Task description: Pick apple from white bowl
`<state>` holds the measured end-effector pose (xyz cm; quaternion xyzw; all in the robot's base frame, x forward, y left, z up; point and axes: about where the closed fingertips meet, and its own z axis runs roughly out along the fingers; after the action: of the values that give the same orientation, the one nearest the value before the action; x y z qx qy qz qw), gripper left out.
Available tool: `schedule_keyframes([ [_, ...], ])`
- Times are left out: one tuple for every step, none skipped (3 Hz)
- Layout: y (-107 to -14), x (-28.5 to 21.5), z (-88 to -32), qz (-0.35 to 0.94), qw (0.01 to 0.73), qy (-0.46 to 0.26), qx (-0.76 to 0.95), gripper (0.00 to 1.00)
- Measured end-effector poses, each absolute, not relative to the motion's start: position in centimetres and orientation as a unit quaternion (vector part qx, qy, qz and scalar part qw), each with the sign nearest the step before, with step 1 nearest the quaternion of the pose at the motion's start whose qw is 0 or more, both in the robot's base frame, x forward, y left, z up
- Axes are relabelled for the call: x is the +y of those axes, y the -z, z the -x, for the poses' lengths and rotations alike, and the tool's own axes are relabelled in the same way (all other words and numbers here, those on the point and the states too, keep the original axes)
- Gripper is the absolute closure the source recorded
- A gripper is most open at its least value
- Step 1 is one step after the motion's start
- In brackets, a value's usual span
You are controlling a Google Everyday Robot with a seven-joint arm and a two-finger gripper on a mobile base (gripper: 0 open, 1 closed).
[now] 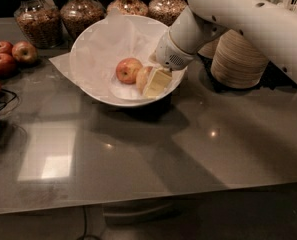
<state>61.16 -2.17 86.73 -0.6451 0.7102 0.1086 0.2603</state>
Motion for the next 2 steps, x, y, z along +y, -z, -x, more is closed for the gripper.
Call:
schedule_keyframes([
  [-85.9, -2.22, -61.45, 0.642, 0.254, -0.105, 0.716, 0.23],
  [-85.07, -2.35, -61.74, 0.638, 0.247, -0.104, 0.722, 0.29],
])
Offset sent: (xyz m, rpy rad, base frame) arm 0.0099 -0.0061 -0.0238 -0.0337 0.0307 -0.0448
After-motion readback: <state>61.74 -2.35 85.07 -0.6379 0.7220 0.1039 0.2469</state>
